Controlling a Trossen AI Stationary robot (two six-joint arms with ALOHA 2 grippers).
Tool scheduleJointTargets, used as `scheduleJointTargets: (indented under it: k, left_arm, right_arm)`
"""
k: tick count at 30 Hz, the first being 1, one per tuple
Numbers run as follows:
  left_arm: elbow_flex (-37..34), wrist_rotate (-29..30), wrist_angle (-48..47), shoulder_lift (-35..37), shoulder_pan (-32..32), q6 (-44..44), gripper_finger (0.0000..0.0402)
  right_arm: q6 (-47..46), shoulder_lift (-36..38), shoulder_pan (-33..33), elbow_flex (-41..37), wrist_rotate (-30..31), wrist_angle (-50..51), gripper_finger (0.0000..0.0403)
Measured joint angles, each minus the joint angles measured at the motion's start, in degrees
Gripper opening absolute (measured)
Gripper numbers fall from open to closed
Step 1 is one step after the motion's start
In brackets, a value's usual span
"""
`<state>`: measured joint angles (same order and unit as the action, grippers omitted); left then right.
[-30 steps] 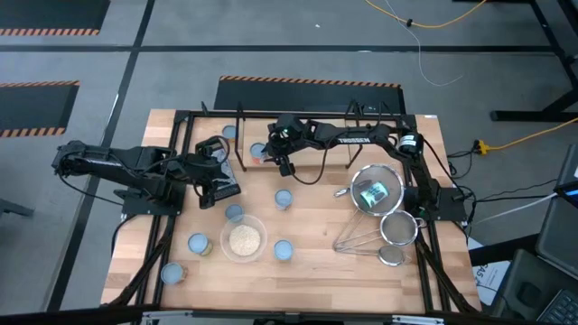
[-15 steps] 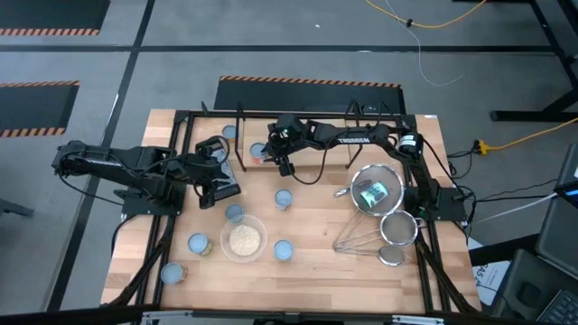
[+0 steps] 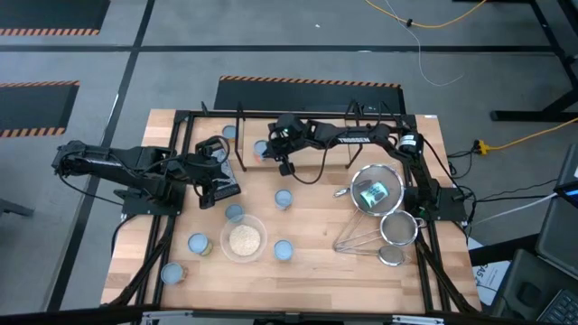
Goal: Pick and place cans onto a shelf
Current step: Put the orange spaghetti sauce can on the shelf
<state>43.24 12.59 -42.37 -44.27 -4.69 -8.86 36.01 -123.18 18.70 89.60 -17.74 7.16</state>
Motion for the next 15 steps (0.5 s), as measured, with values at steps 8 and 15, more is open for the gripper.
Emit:
scheduleJointTargets:
  k: [8, 15]
  left_arm:
    - [0.0, 0.0, -0.01, 0.0, 0.0, 0.0, 0.0071]
    - [0.0, 0.01, -0.01, 0.0, 0.0, 0.0, 0.0071]
  right_arm:
    - [-2.65, -0.28, -0.09, -0.09, -0.22, 0.49, 0.0027]
    - [-5.56, -0.41, -0.11, 2.66, 0.04, 1.94, 0.0027]
